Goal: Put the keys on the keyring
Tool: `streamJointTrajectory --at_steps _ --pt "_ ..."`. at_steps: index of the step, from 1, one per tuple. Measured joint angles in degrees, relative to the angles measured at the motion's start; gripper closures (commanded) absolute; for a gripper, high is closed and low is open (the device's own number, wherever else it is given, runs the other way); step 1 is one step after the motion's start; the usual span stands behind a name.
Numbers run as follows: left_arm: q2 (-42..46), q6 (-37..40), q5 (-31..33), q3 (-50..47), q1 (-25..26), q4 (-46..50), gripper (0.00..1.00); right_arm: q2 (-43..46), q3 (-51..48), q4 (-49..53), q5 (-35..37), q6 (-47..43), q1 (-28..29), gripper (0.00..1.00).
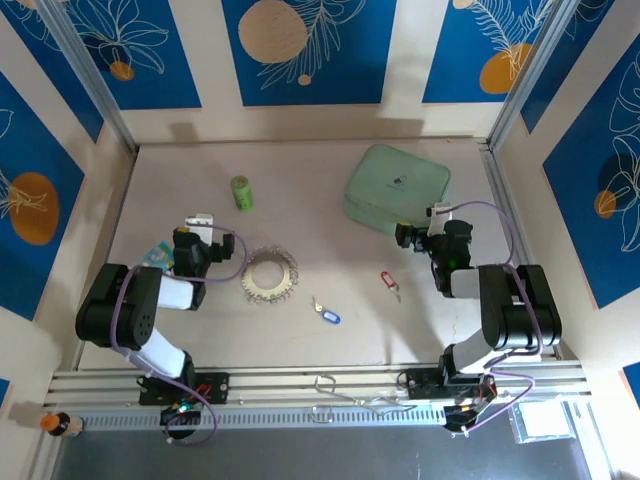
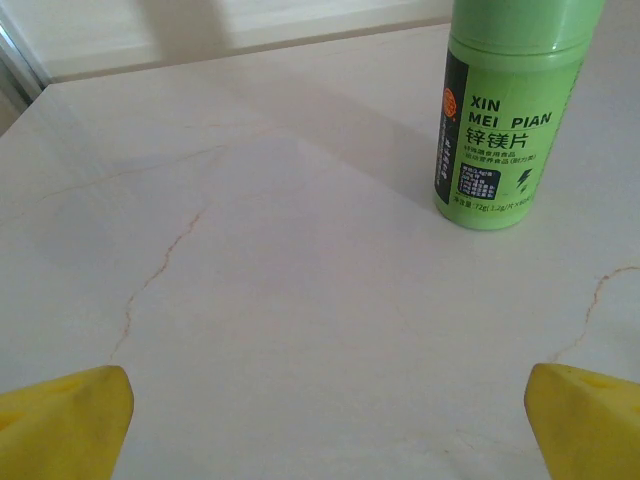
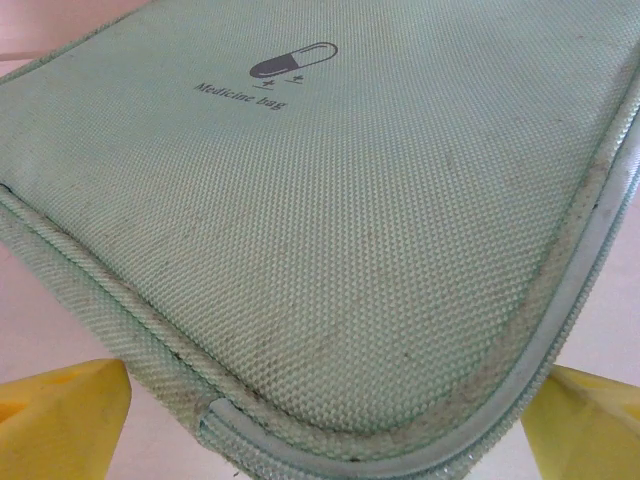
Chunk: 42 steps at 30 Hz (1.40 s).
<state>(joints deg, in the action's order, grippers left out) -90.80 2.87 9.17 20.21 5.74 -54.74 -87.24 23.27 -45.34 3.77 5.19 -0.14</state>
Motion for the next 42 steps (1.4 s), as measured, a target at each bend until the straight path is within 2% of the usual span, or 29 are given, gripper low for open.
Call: streamJointTrajectory --at_steps 31,35,42 --pt "0.02 0.02 -0.37 0.00 0.00 -0.02 0.00 0.44 0.02 0.72 -0.37 0.02 -0.26 0.01" --pt "2.60 0.15 -1.14 -0.44 0.00 0.63 0.00 5.57 1.84 8.17 -0.24 0.44 -0.31 0.01" --pt "16.04 -0.79 -1.20 0.94 -0.02 10.97 0.00 17.53 5.66 16.90 -0.57 6.36 -0.31 0.01"
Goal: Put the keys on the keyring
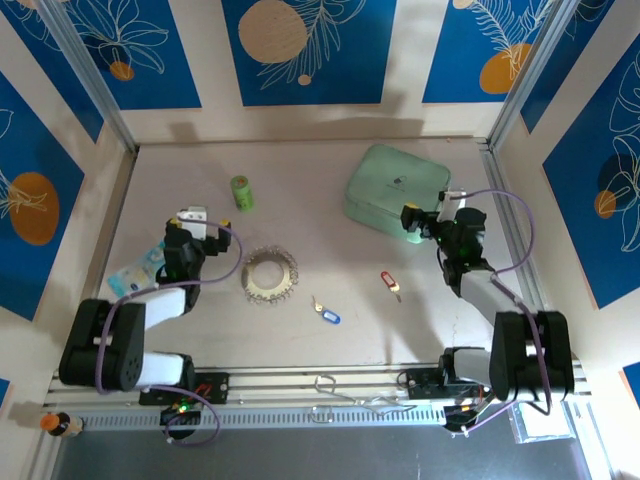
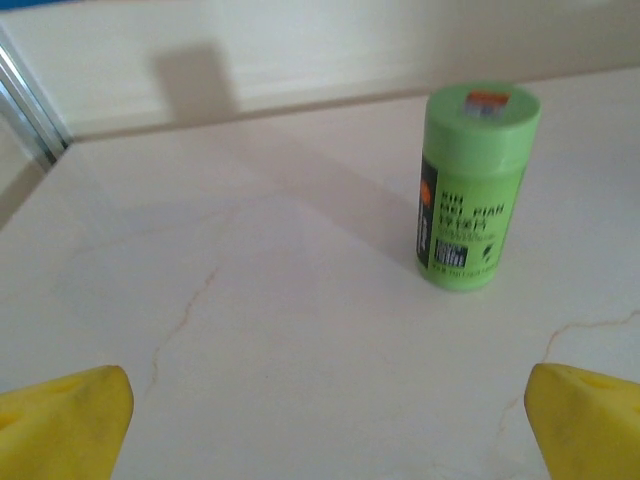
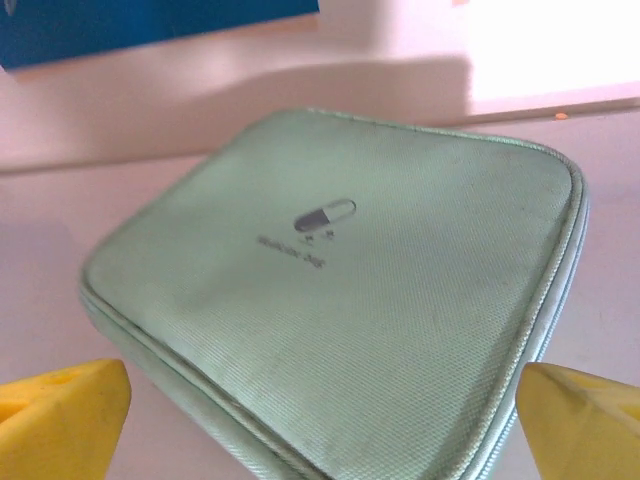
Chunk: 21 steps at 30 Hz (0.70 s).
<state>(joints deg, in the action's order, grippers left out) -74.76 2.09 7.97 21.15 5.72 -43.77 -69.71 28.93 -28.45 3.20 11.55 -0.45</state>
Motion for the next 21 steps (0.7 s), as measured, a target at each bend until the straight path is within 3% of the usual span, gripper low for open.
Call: streamJointTrajectory --at_steps 3,8,10,16,21 --pt "5.66 -2.56 -0.15 1.75 -0.02 6.88 0.00 2.64 2.03 5.60 -2.29 6.47 0.00 0.00" --pt "12.26 -10.47 -2.54 6.23 -0.09 20.98 0.02 4.44 3.67 13.31 -5.60 18.14 0.96 0.17" --pt "13.77 -14.88 -4.02 7.04 -0.09 25.68 0.03 4.52 4.13 16.70 -6.91 21.09 3.08 0.18" --pt "14.64 -26.97 -9.03 7.19 0.61 38.77 0.07 1.53 9.42 28.48 -8.24 21.94 19.80 0.22" --pt "14.75 -33.86 -11.63 6.36 4.02 45.90 0.07 -6.16 17.44 38.29 -7.98 17.88 32.87 0.30"
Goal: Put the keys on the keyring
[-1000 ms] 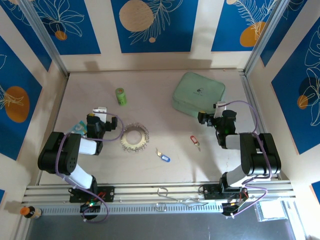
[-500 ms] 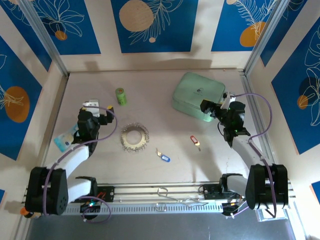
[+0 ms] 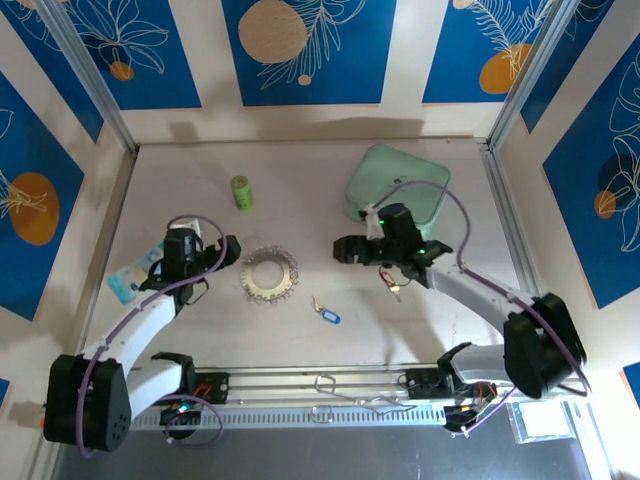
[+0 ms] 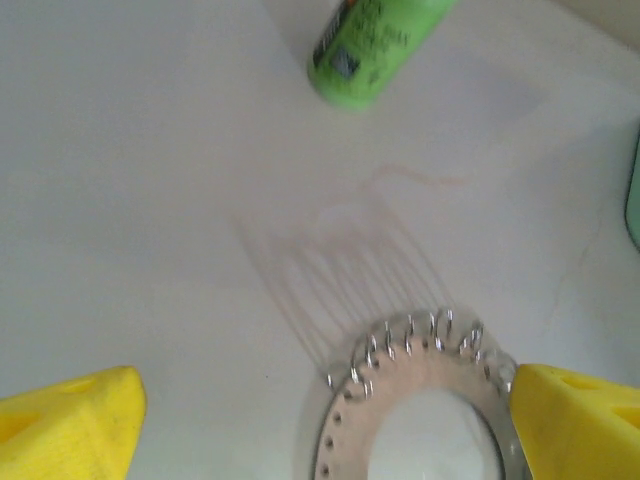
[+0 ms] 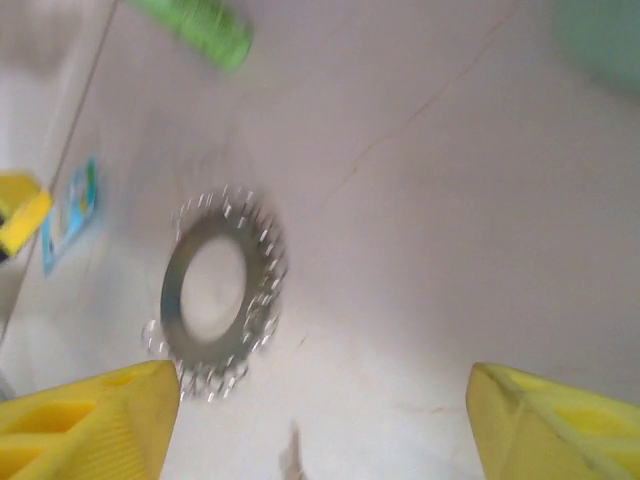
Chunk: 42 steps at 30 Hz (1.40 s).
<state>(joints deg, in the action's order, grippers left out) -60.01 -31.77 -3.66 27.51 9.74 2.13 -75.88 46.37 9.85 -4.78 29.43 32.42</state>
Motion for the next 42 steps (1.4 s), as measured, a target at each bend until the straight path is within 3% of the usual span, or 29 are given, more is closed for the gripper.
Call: streamJointTrajectory --at_steps 4,8,14,18,25,33,42 --pt "0.98 -4.17 -0.42 -2.54 3.65 3.23 0.07 -6.43 6.32 6.82 0.92 -3.48 7.37 0.38" --pt "1.46 -7.91 -0.42 -4.87 7.28 5.07 0.07 -13.53 12.76 12.17 2.08 -8.50 14.01 0.39" --pt "4.85 -11.50 0.85 -6.16 8.07 8.37 0.05 -24.76 21.88 17.94 7.56 -17.55 21.49 0.40" --pt "10.91 -12.98 3.28 -6.29 8.07 11.21 0.05 -32.54 28.59 21.90 12.13 -22.84 24.50 0.48" --pt "18.62 -14.05 6.86 -6.75 8.07 16.26 0.05 -40.09 35.30 26.36 18.84 -27.69 26.58 0.58" --pt "22.47 -14.27 8.48 -6.78 8.07 20.06 0.05 -40.06 36.24 28.02 20.50 -28.96 26.67 0.55" --pt "21.53 -14.21 8.41 -6.80 8.07 20.15 0.04 -36.94 37.57 28.37 21.38 -30.49 26.38 0.59"
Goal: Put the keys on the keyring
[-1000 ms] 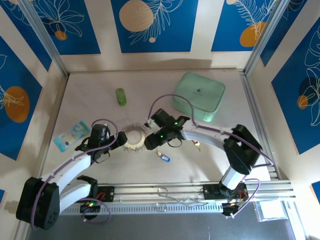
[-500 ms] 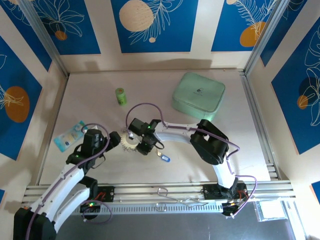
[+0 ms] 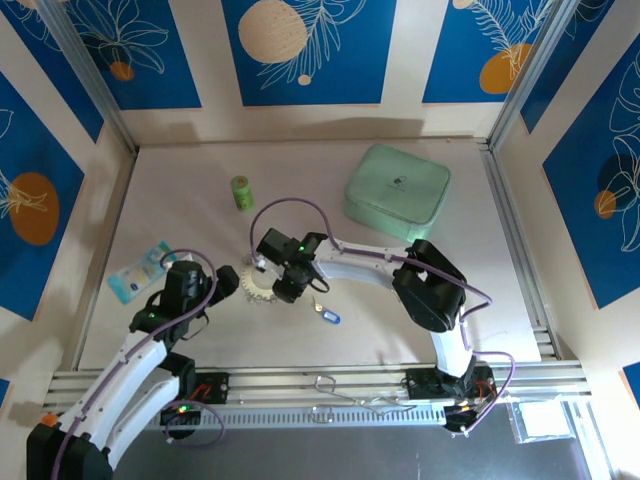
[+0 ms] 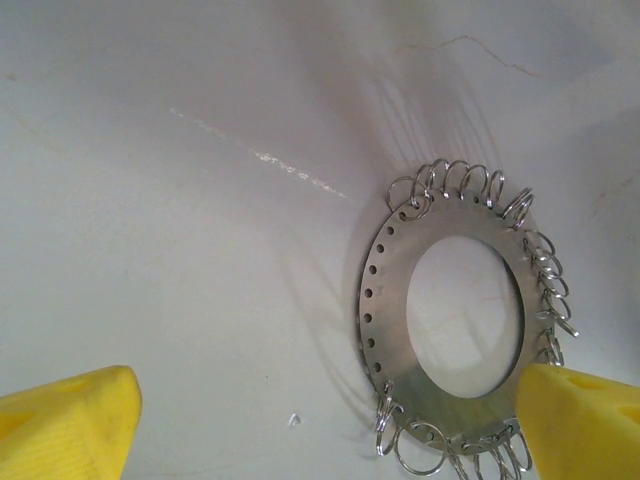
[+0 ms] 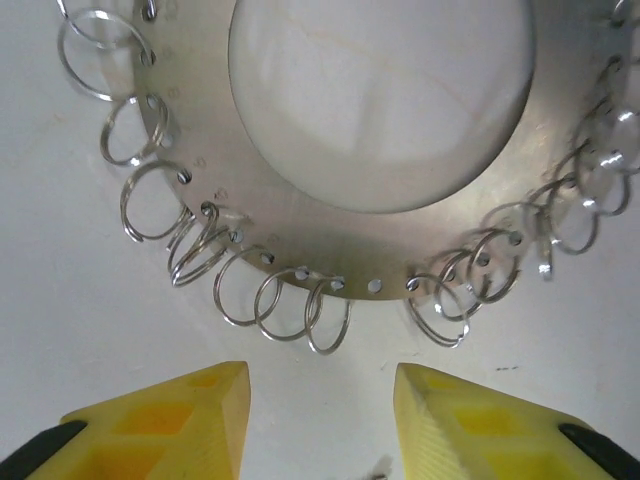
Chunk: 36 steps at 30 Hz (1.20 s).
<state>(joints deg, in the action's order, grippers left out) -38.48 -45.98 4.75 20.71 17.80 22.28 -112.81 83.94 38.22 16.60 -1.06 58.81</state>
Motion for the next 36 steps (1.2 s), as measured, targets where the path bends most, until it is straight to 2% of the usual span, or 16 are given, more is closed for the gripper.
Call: streamJointTrajectory --at_steps 11,17,28,36 --pt "-0.09 1.42 -0.22 0.02 0.00 0.04 0.04 -4.87 5.44 0.92 -0.11 -0.48 0.00 0.64" --pt "0.22 1.46 -0.22 0.02 0.00 0.07 0.05 -6.84 5.70 2.38 0.20 -0.46 0.00 0.71" --pt "0.22 1.46 -0.20 0.02 0.00 0.07 0.05 -8.17 7.43 4.70 1.09 -0.46 0.00 0.73" --pt "0.57 1.49 -0.20 0.07 0.00 0.07 0.05 -9.35 7.98 5.42 1.49 -0.44 -0.02 0.82"
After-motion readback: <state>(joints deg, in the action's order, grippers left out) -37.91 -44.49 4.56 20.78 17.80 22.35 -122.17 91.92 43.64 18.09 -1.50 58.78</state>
